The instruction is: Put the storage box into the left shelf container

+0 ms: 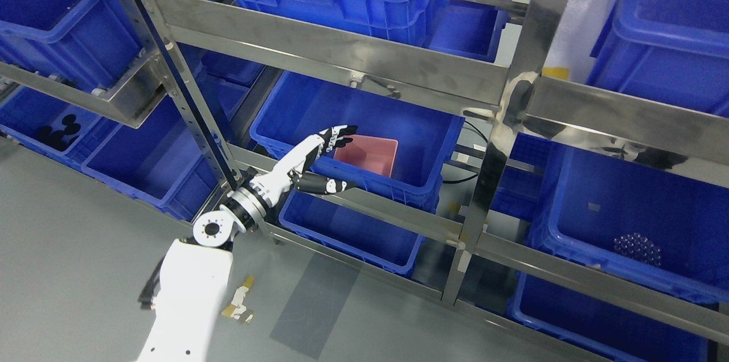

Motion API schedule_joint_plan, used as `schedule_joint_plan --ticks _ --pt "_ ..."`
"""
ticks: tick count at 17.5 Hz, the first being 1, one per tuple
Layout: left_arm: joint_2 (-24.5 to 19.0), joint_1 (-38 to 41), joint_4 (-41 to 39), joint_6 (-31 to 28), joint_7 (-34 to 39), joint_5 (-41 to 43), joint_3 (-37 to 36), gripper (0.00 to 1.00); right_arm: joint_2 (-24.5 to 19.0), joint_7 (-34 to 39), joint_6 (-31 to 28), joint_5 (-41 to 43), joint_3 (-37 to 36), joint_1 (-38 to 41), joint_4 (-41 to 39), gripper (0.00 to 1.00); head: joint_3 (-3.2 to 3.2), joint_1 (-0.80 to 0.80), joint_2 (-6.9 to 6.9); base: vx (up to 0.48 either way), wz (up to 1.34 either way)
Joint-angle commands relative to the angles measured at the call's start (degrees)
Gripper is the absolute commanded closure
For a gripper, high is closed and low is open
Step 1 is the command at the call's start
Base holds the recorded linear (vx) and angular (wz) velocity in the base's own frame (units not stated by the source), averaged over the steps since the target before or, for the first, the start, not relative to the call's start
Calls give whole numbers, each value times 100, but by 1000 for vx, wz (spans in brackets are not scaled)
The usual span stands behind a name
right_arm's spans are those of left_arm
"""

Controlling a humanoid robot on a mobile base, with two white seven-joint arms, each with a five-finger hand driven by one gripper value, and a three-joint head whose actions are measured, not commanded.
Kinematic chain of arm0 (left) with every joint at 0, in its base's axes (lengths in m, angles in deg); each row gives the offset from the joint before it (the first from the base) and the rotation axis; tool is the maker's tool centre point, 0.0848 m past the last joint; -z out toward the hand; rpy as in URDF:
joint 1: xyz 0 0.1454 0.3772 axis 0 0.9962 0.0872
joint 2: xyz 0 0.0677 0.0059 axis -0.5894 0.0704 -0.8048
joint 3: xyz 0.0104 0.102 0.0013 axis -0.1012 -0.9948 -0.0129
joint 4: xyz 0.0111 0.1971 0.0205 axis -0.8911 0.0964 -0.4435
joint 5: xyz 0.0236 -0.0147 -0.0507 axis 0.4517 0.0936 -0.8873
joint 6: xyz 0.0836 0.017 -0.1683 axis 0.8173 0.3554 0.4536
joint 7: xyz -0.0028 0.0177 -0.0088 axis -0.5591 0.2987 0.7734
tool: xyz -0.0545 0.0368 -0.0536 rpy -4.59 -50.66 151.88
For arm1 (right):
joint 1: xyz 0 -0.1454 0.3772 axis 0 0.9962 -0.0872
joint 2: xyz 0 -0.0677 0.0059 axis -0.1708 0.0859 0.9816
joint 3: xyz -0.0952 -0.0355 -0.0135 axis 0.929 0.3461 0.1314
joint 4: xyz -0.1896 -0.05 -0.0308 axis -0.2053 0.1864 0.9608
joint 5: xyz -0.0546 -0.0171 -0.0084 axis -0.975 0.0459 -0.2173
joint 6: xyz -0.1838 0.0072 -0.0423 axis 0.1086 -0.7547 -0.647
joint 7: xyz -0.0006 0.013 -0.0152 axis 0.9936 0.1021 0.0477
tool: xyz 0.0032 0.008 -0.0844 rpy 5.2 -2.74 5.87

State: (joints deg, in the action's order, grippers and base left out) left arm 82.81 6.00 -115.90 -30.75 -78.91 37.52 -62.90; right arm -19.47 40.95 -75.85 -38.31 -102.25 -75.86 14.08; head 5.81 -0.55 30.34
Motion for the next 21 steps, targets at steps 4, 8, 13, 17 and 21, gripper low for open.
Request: schedule_joint_plan --ticks 4,8,13,17,21 --pt "-100 719 -2379 -242 2010 -1193 -46 1 100 1953 -4 -44 0 0 0 0 0 0 0 -164 26" --pt "-100 632 -3742 -1610 2866 -1385 79 1 100 1953 -4 -44 0 0 0 0 0 0 0 -164 192" --pt "-100 17 -3867 -2564 2990 -1905 105 1 100 1953 -4 -44 0 0 0 0 0 0 0 -197 321" --pt "-100 -72 -4578 -3000 2964 -2045 61 1 100 1953 -4 -44 0 0 0 0 0 0 0 -157 212" --pt "-100 164 -4668 -3302 2955 -2152 17 1 100 1953 -4 -44 0 0 0 0 0 0 0 -63 114"
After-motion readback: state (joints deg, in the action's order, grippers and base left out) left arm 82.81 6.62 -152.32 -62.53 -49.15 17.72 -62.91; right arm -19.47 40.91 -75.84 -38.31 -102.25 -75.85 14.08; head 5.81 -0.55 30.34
